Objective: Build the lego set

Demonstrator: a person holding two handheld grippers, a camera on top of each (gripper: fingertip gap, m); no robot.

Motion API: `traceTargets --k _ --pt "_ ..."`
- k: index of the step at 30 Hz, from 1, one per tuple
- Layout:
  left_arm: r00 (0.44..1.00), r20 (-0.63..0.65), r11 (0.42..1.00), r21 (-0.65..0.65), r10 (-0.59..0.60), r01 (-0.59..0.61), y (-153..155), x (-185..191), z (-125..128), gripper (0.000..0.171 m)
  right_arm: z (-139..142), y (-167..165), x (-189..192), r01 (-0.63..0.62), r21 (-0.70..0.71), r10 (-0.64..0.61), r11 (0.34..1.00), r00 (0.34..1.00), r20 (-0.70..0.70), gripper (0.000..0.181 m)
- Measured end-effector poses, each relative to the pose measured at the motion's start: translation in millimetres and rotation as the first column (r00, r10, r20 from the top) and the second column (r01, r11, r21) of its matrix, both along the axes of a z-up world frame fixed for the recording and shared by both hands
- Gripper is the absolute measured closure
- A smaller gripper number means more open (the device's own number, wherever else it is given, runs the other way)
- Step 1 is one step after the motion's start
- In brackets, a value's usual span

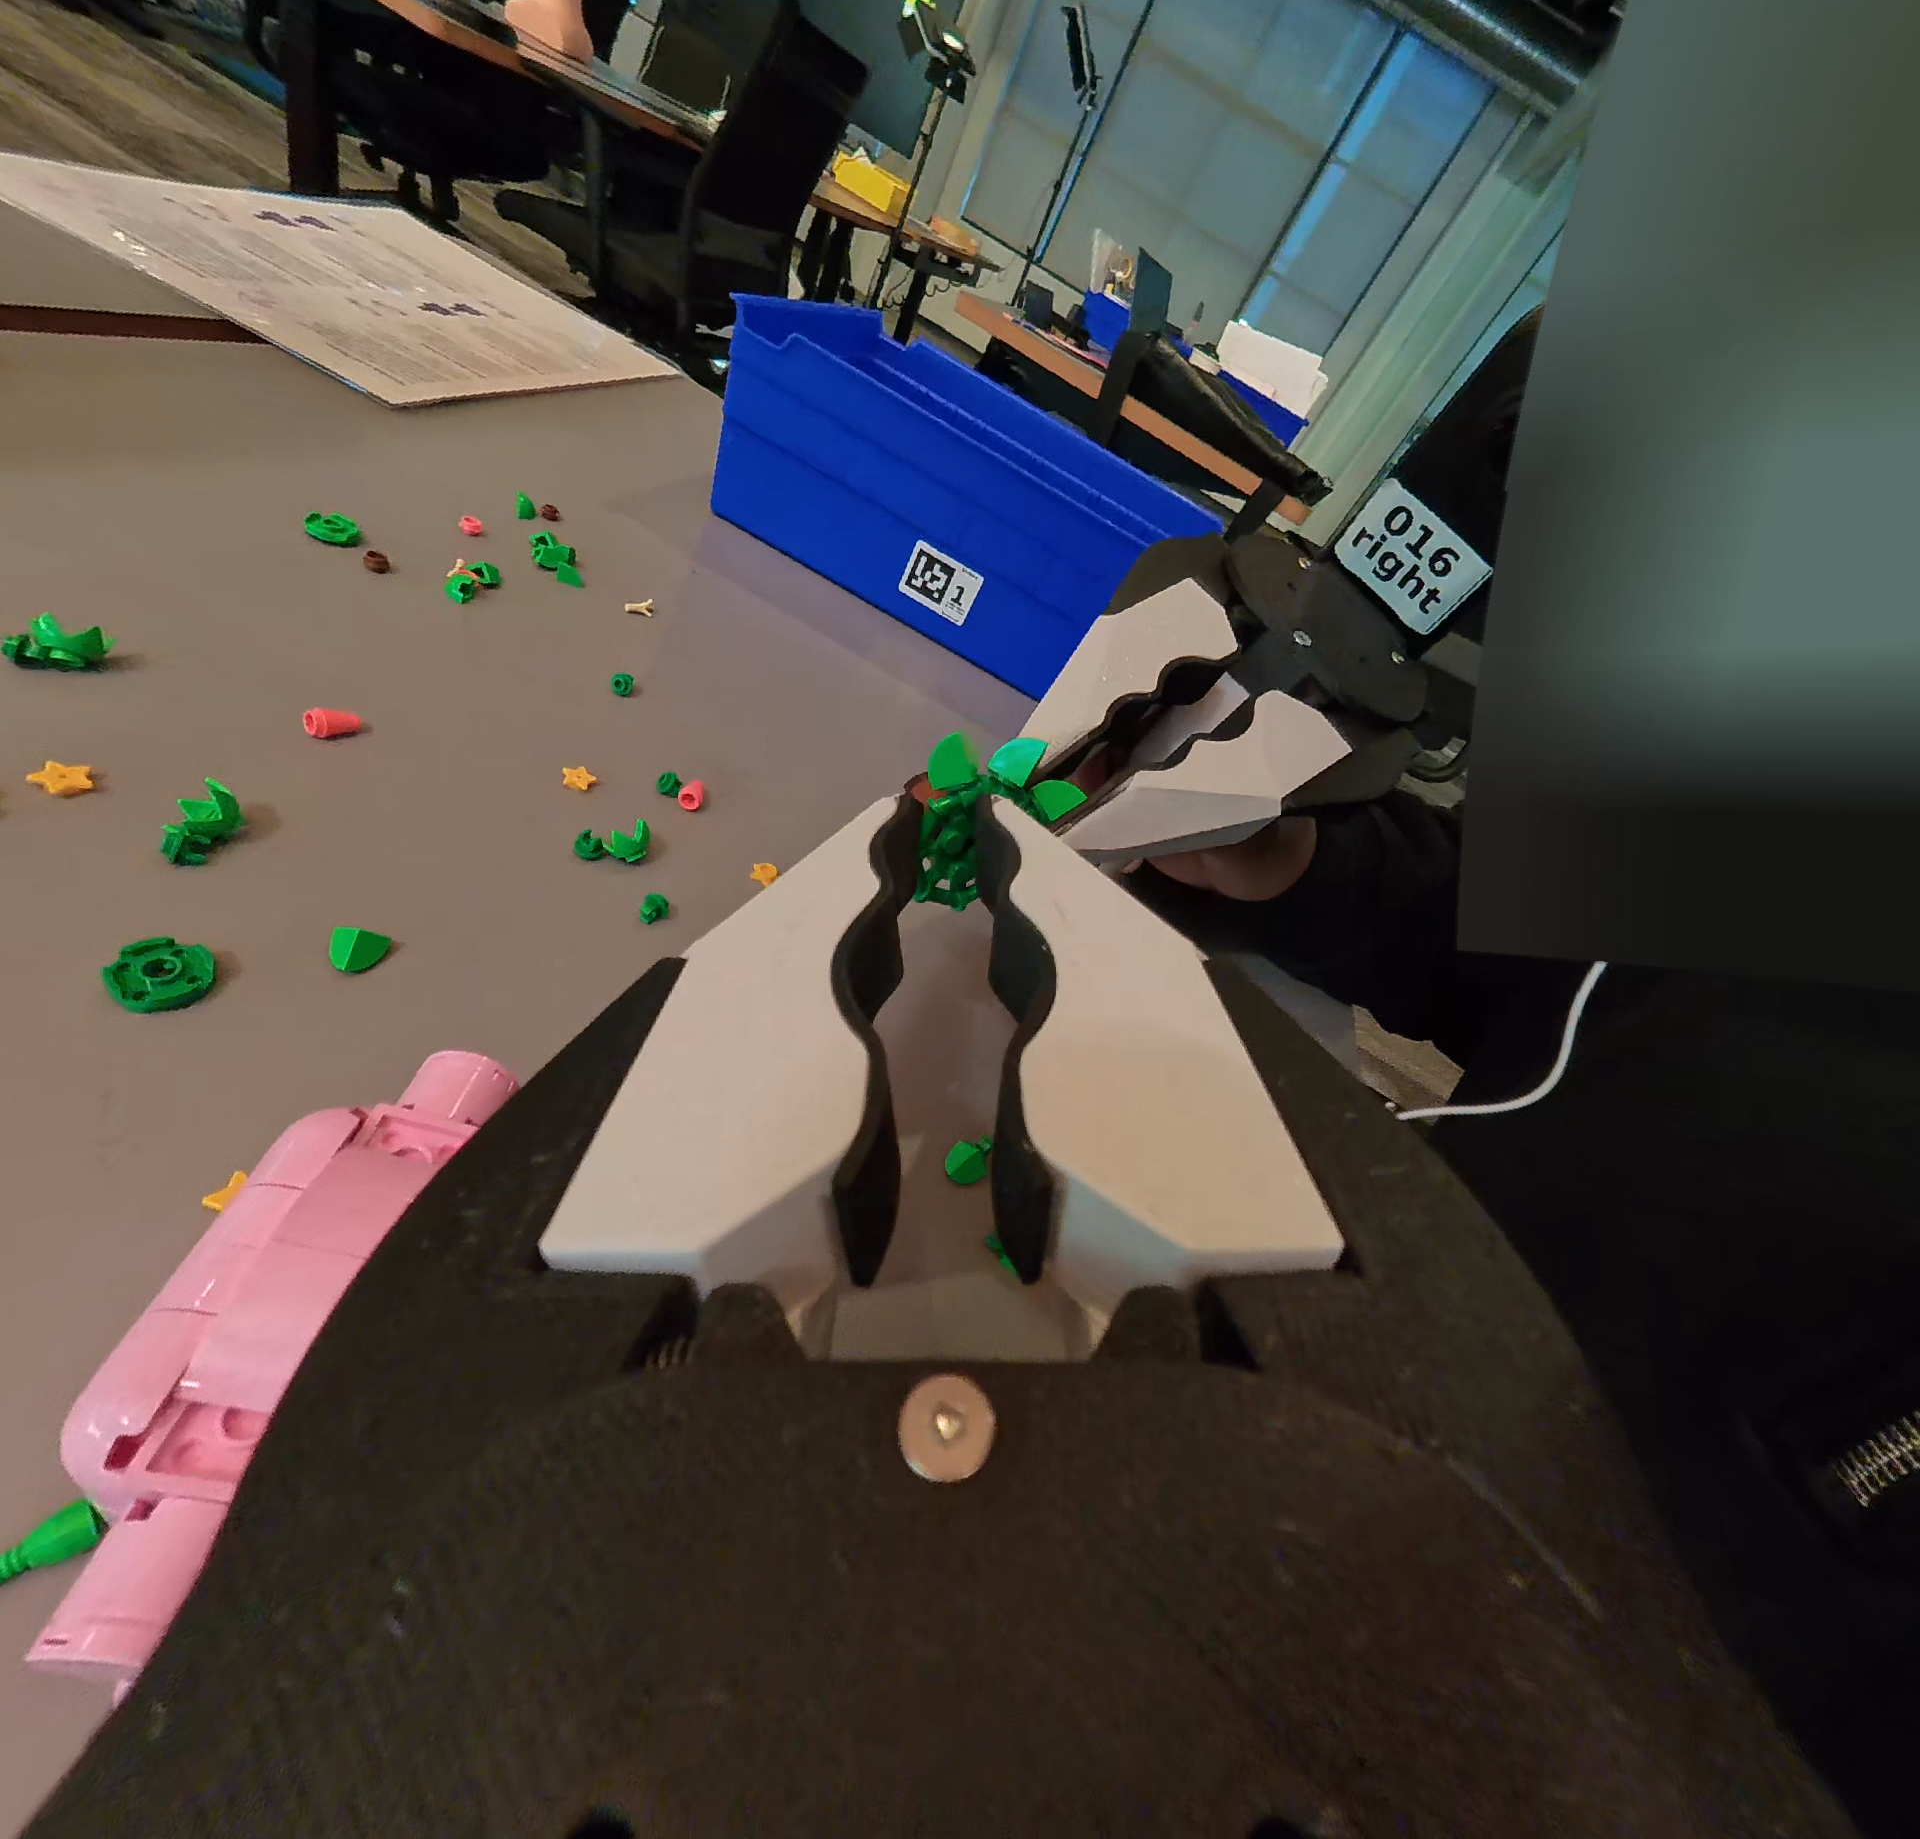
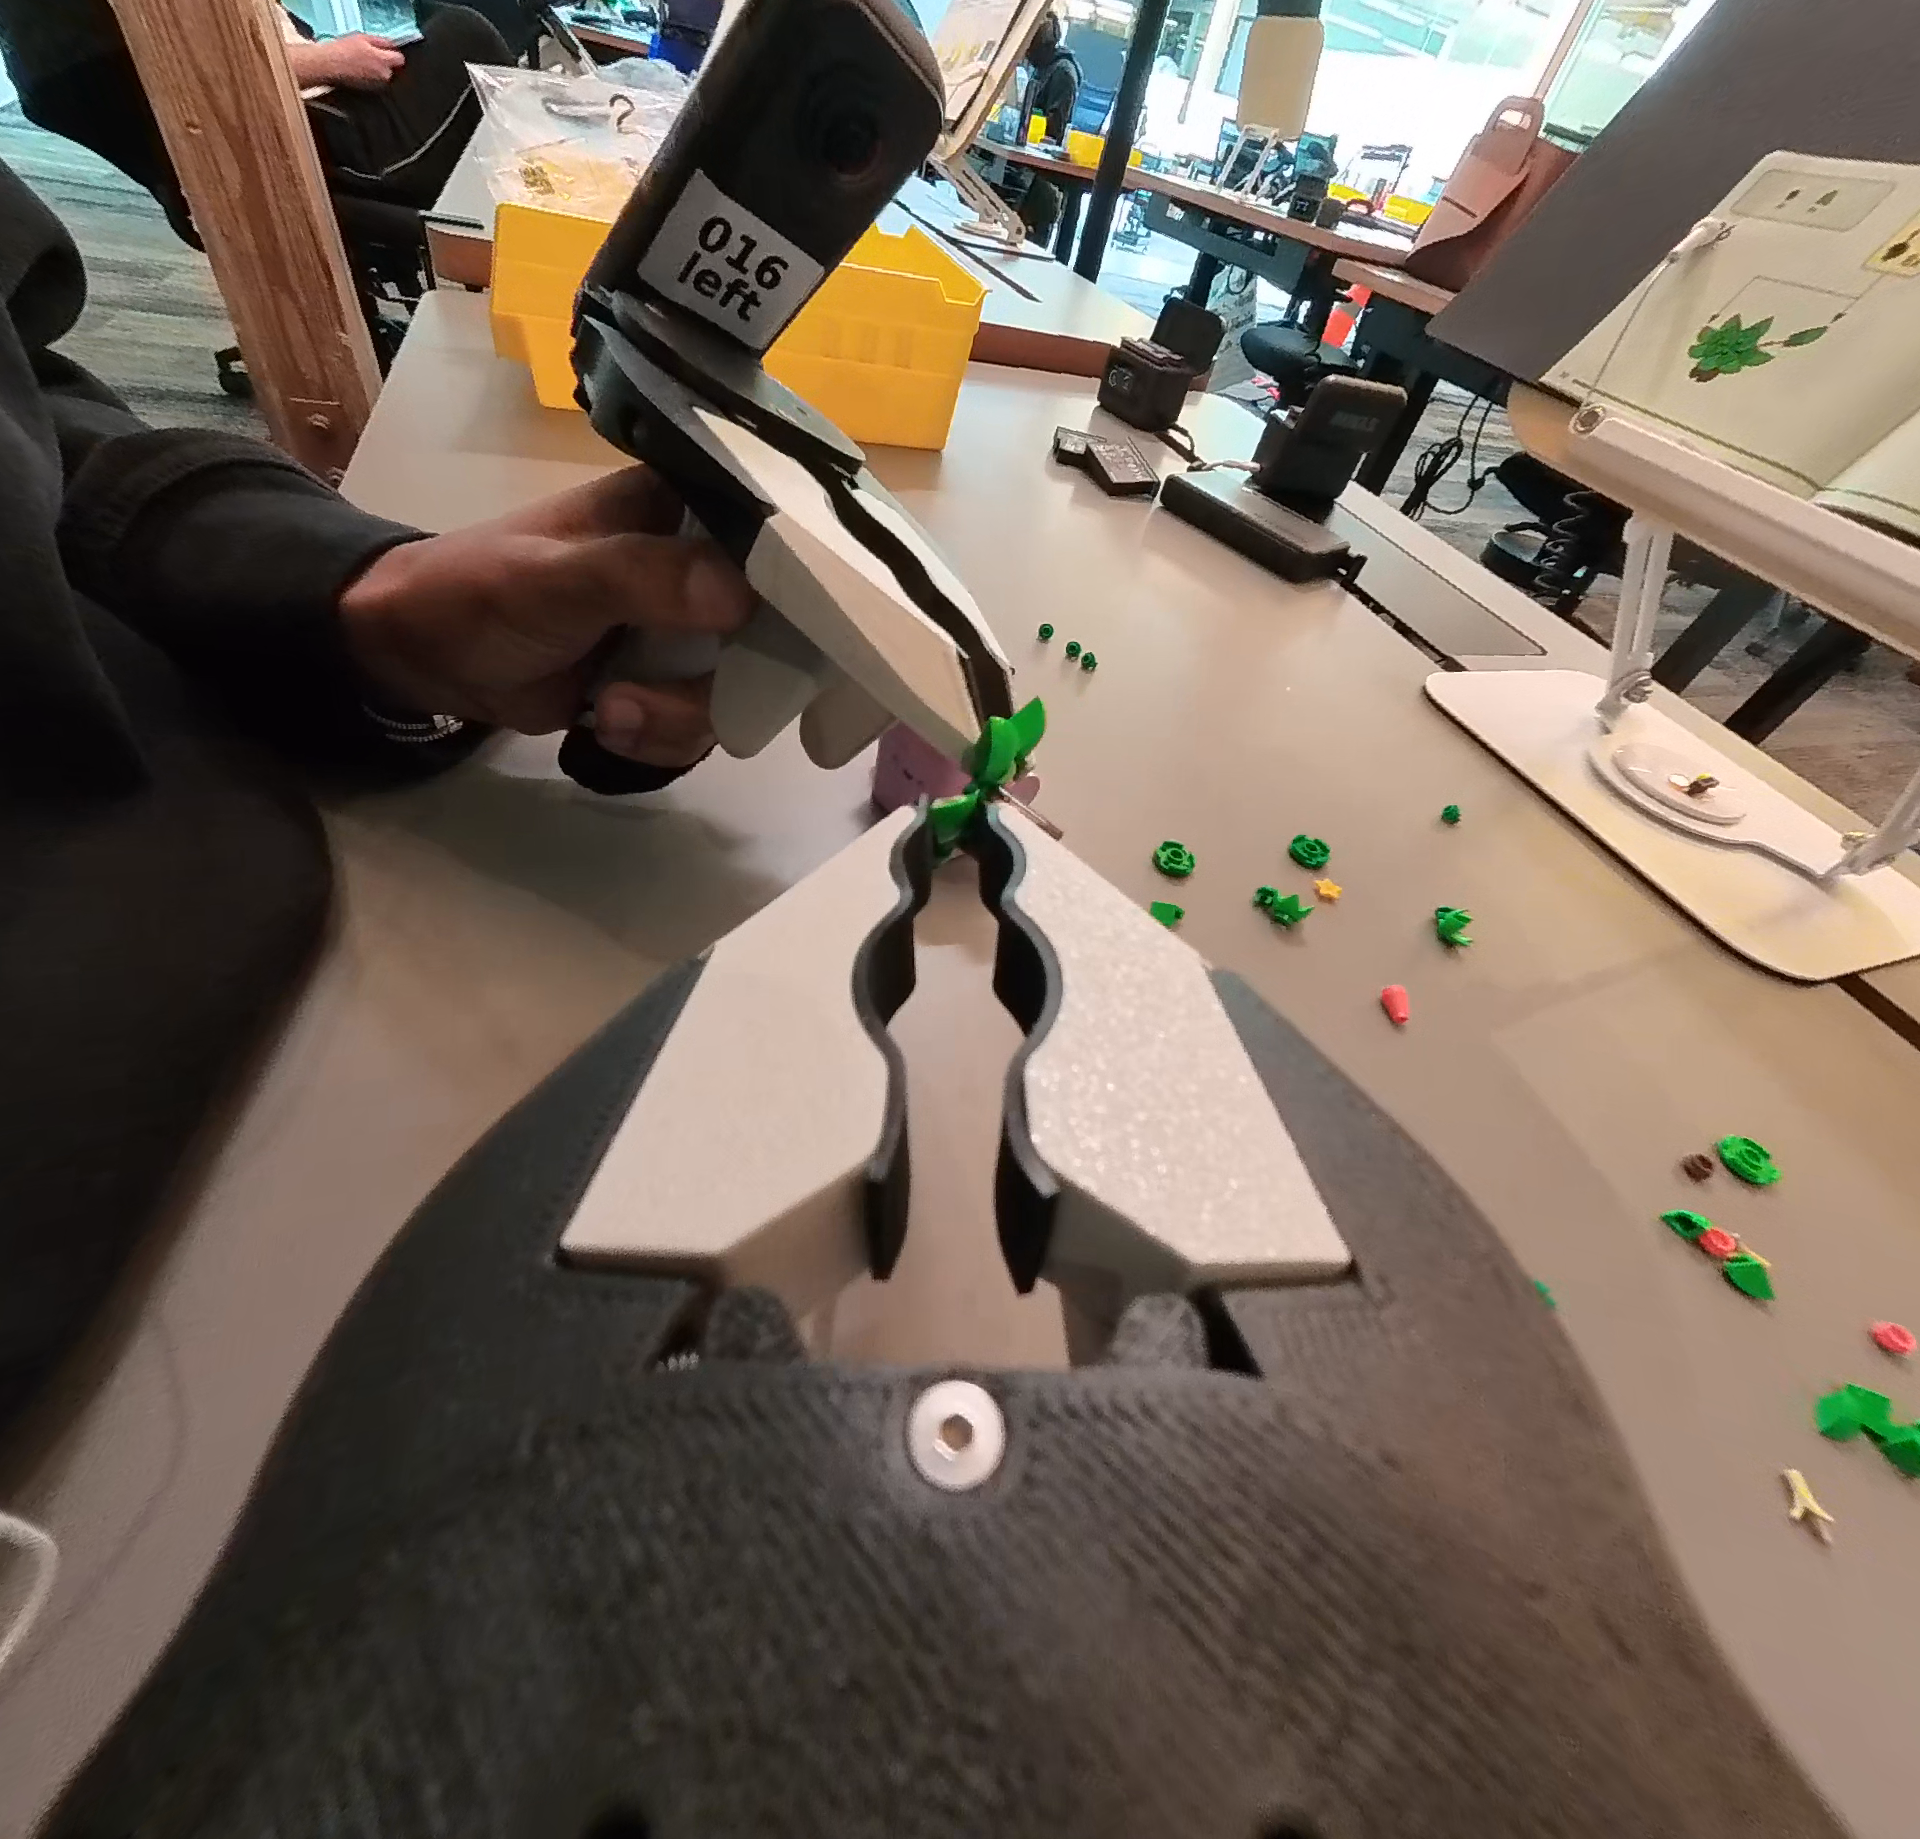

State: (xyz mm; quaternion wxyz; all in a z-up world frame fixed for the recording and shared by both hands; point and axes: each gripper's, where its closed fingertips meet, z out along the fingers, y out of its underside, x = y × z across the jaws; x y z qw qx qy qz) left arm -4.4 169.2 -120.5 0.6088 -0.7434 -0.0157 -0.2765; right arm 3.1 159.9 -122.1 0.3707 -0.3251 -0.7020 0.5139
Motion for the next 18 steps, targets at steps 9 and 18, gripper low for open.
traceTargets --k 9,18 --pt "1.0 -0.014 1.0 -0.004 0.007 -0.007 0.0 0.1 0.0 0.167 -0.4 0.3 0.0 0.0 0.001 0.0 1.0 1.0 0.002 0.175" --pt "1.0 -0.011 1.0 -0.01 0.011 -0.011 0.3 -0.3 -0.1 0.168 -0.8 1.0 -0.4 0.002 0.001 -0.002 1.0 1.0 0.004 0.175"
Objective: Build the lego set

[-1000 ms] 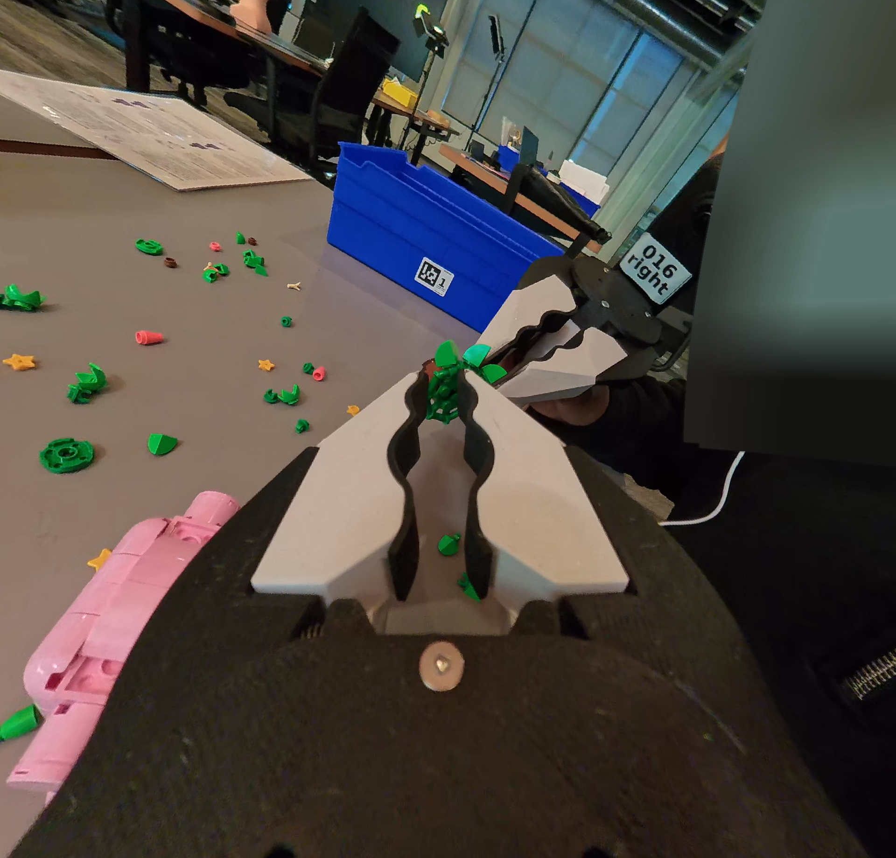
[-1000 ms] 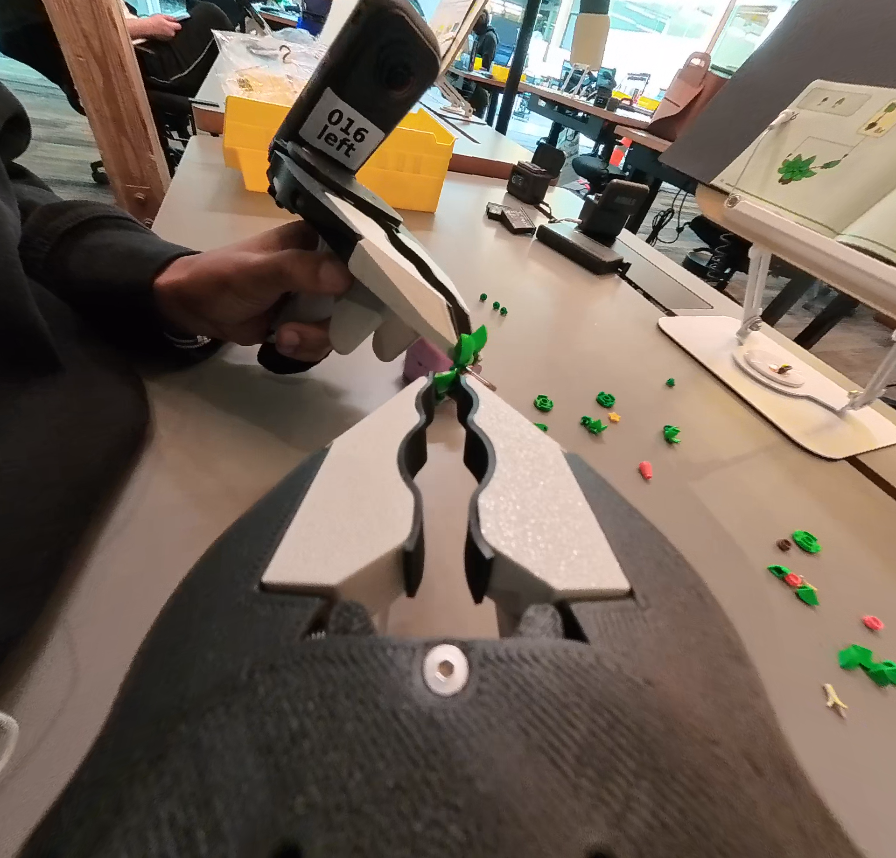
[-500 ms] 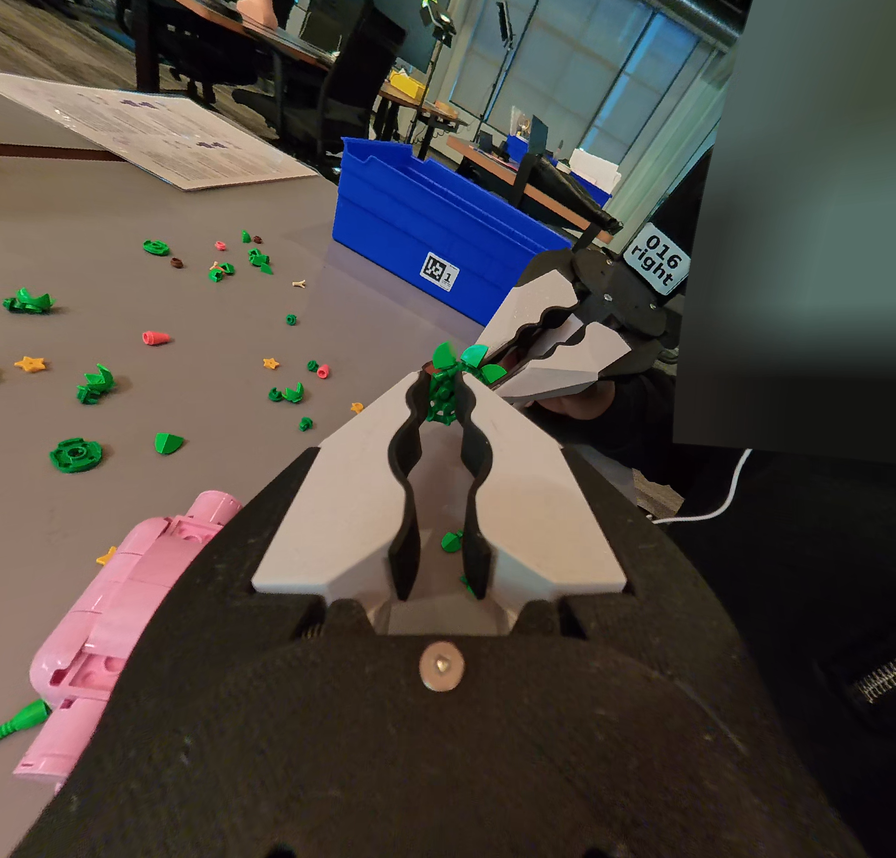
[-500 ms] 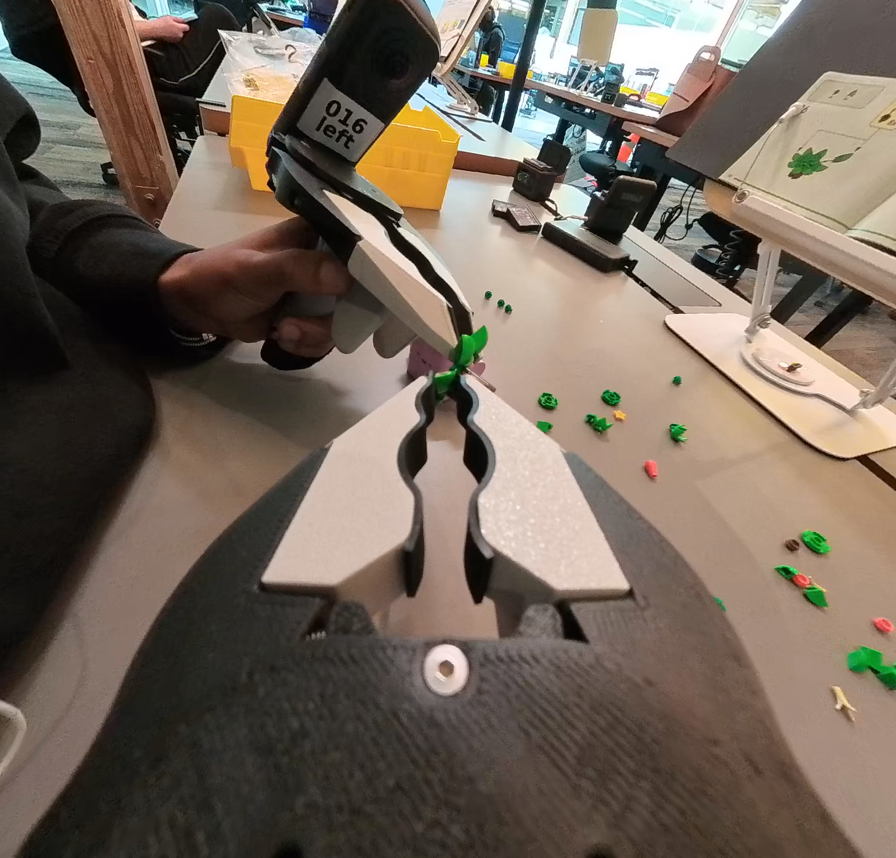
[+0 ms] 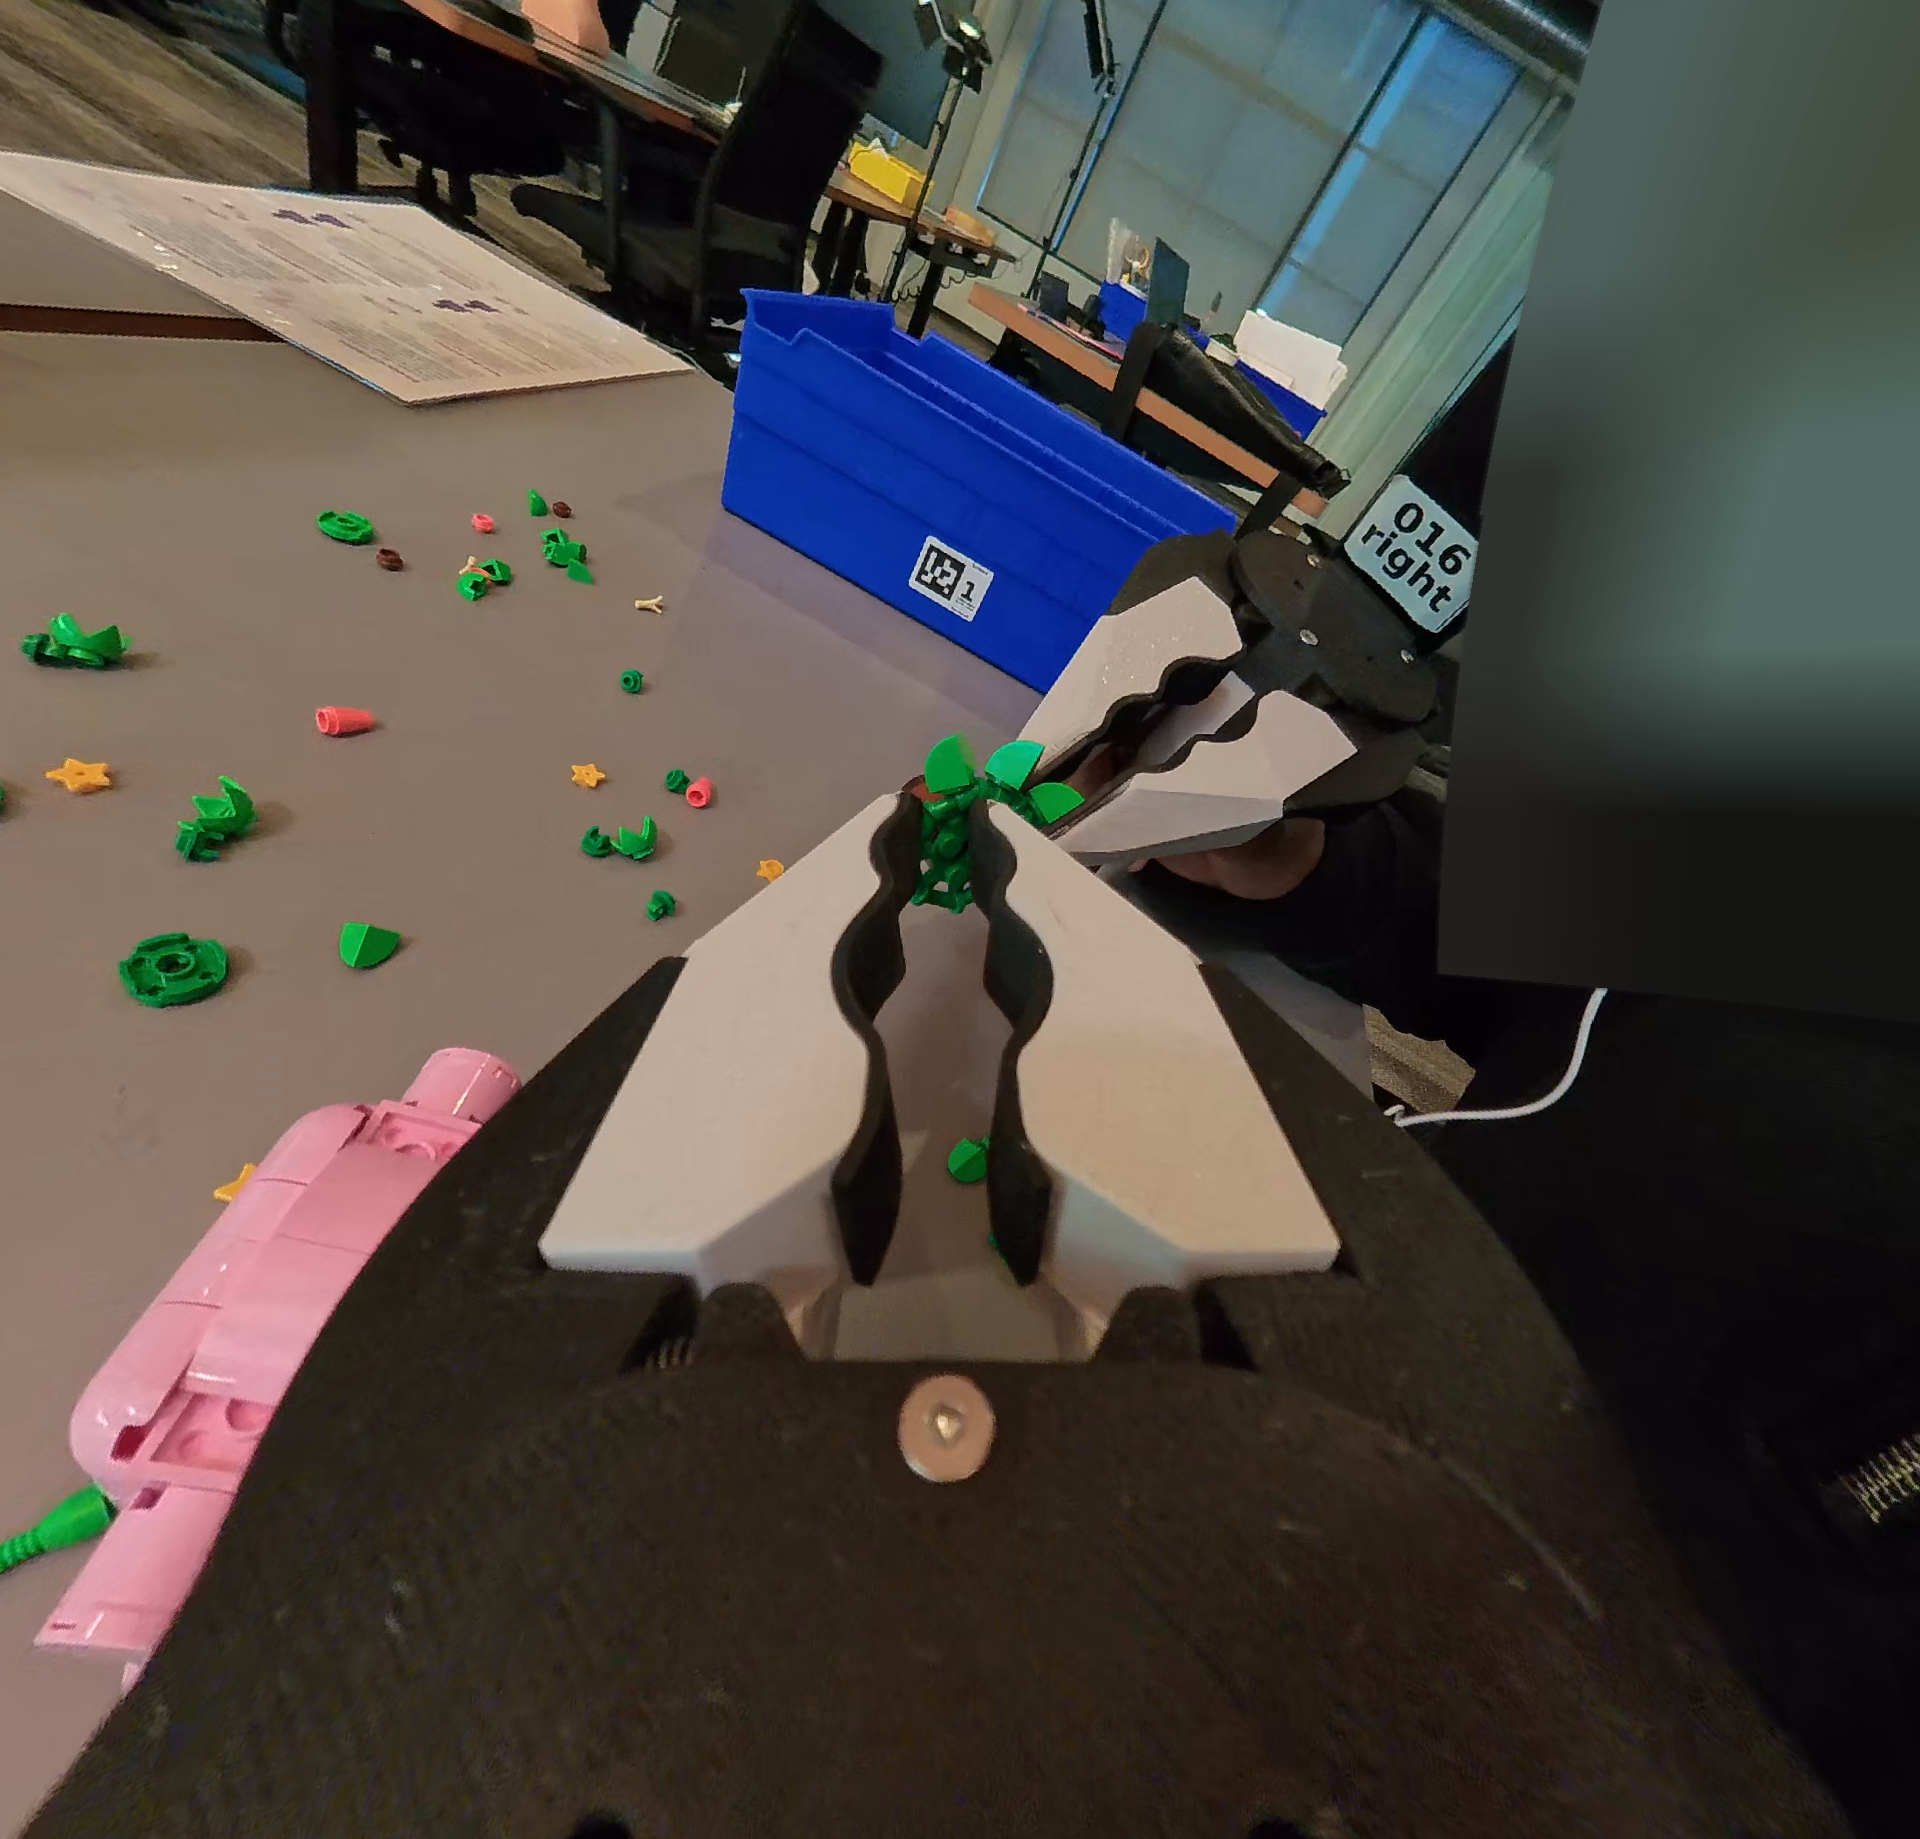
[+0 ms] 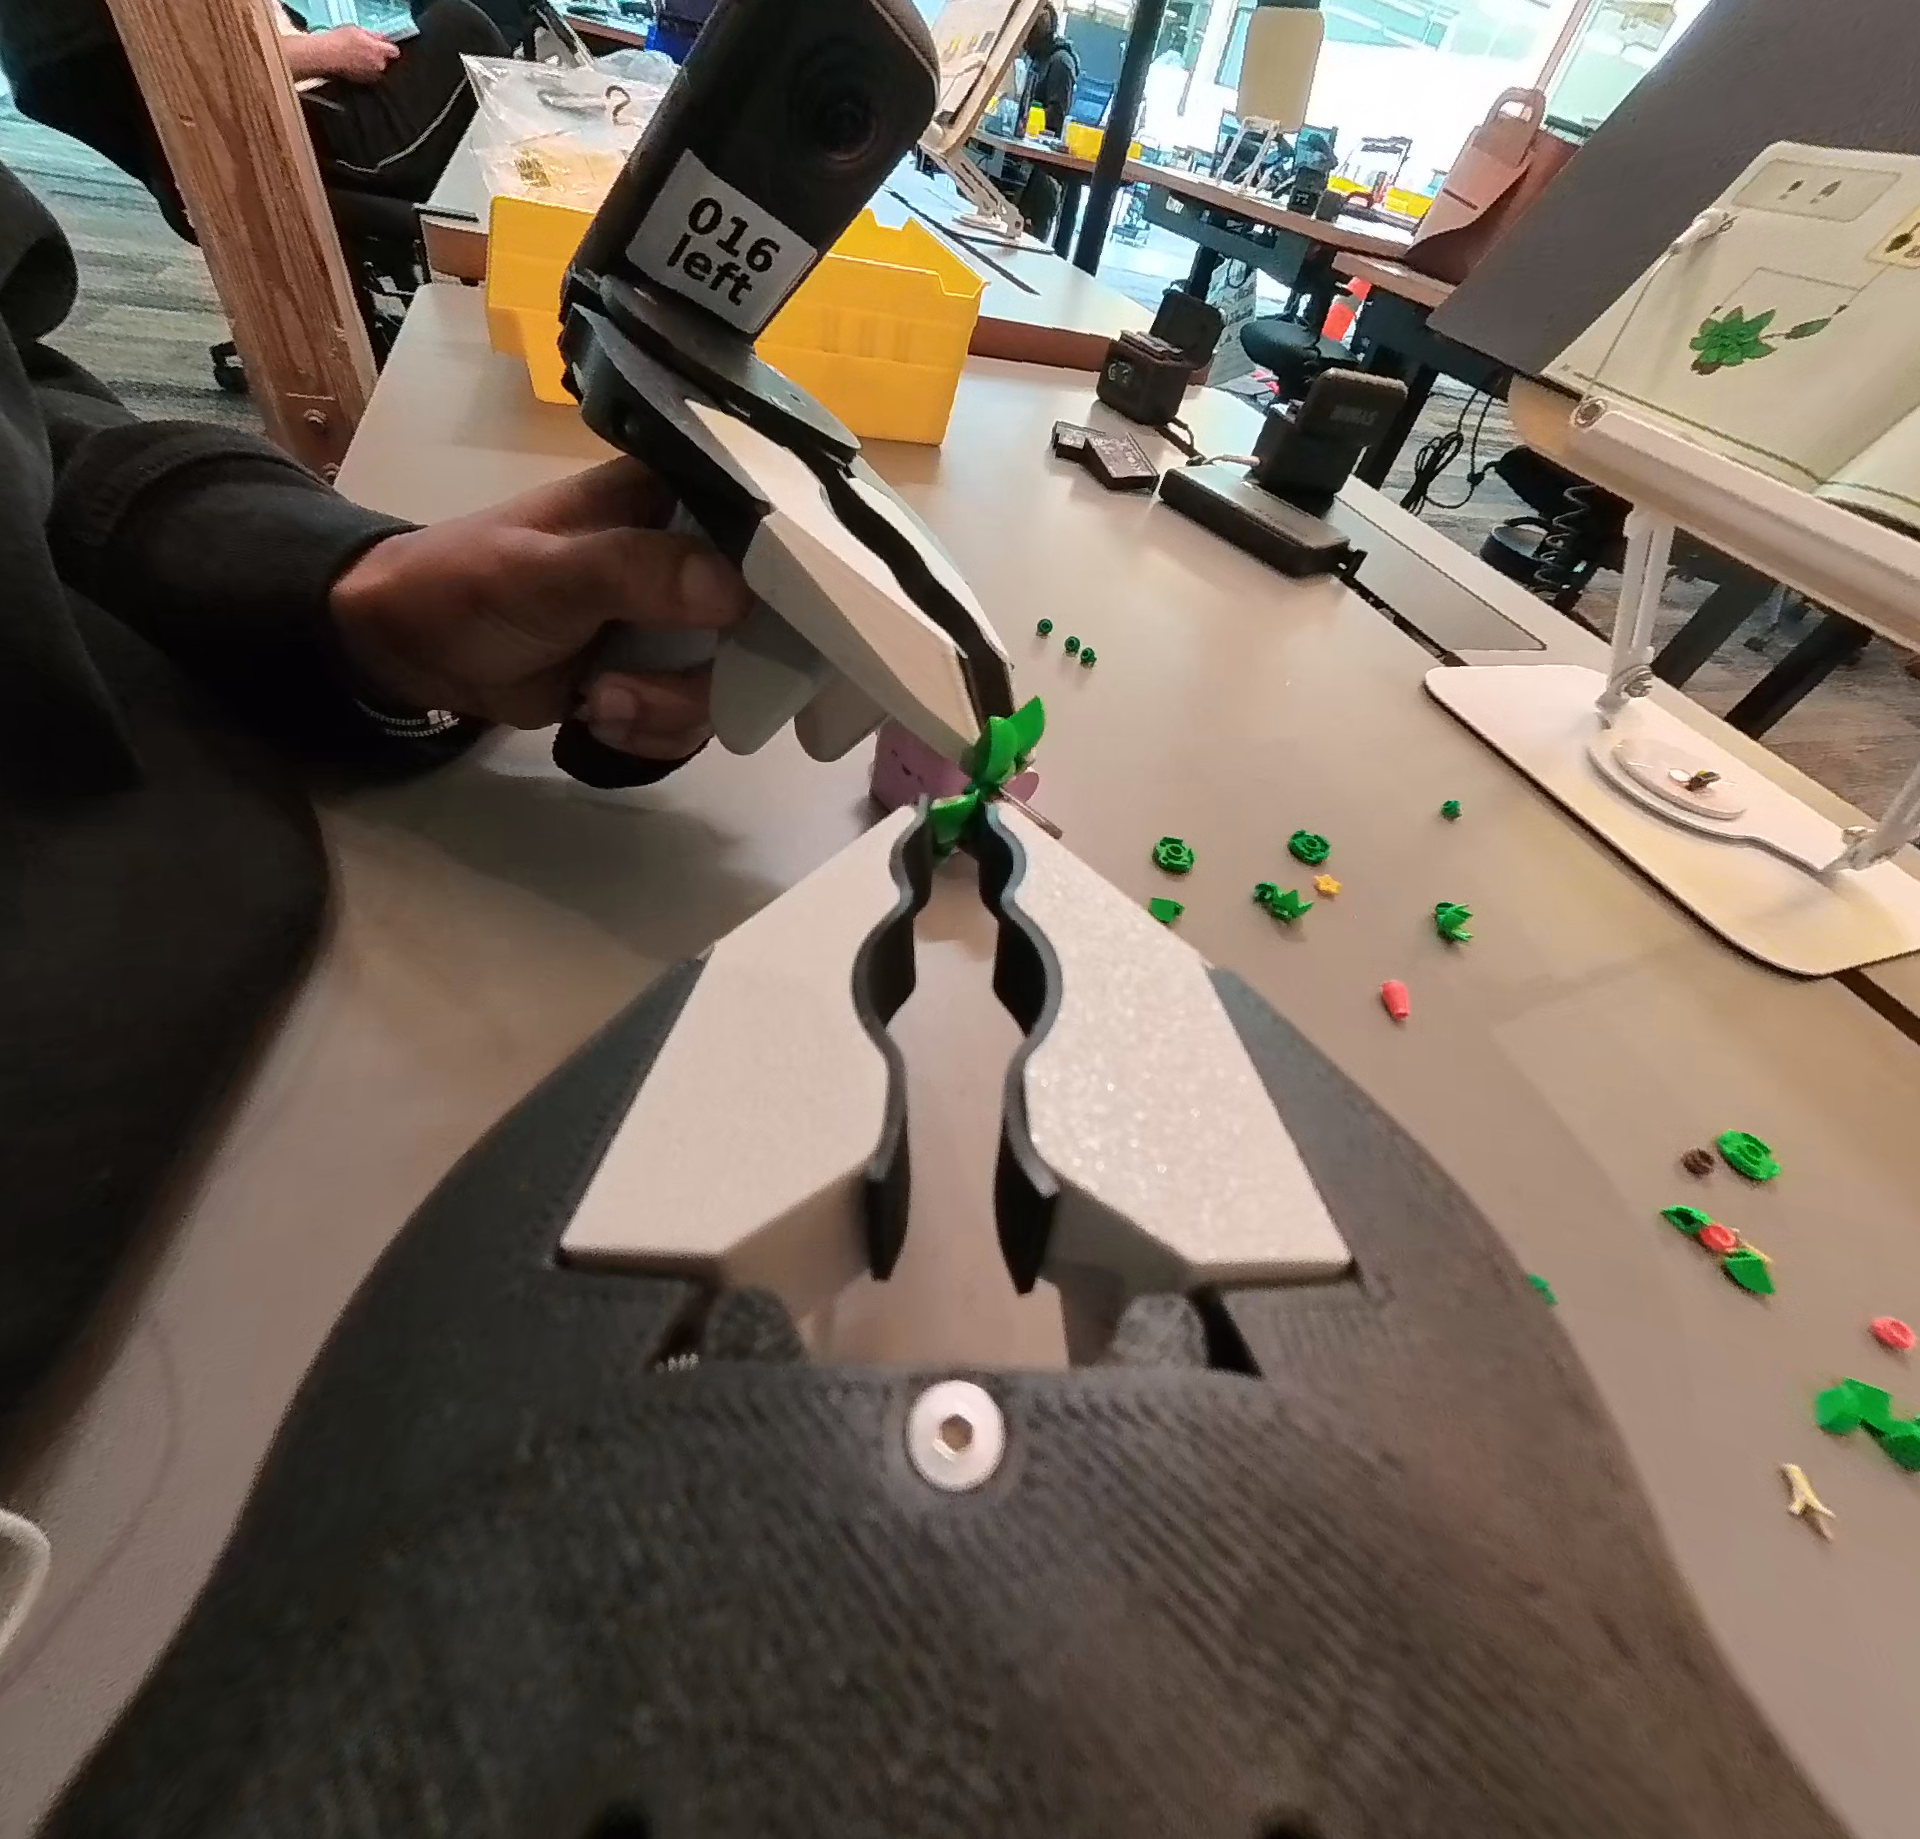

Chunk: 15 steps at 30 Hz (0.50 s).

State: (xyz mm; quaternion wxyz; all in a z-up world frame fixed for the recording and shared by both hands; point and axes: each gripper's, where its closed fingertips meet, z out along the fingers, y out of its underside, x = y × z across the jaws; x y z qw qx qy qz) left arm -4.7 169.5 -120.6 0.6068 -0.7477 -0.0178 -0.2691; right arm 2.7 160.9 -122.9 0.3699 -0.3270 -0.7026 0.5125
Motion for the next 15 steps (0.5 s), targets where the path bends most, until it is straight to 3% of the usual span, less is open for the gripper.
traceTargets --k 5,7,8,10,12,15 --pt "0.999 0.037 1.0 -0.013 0.007 -0.007 3 -4 -5 0.165 -4 6 -5 0.005 -0.125 0.006 0.992 0.996 0.085 0.175" --pt "0.999 0.033 0.998 -0.062 0.028 -0.026 6 -8 -15 0.142 -16 14 -9 0.036 -0.218 0.009 0.975 0.979 0.202 0.175" --pt "0.999 0.029 0.996 -0.083 0.026 -0.024 7 -8 -19 0.14 -24 17 -10 0.05 -0.275 0.028 0.96 0.961 0.273 0.175" --pt "1.0 0.009 0.995 -0.098 0.021 -0.02 7 -6 -23 0.137 -48 21 -9 0.1 -0.378 0.087 0.921 0.89 0.448 0.175" --pt "0.998 -0.052 0.993 -0.116 0.022 -0.028 7 -6 -27 0.137 -69 20 -2 0.155 -0.469 0.188 0.869 0.774 0.604 0.175" --pt "0.986 -0.167 0.989 -0.14 0.025 -0.049 8 -5 -34 0.137 -72 23 2 0.203 -0.592 0.296 0.78 0.713 0.635 0.175"
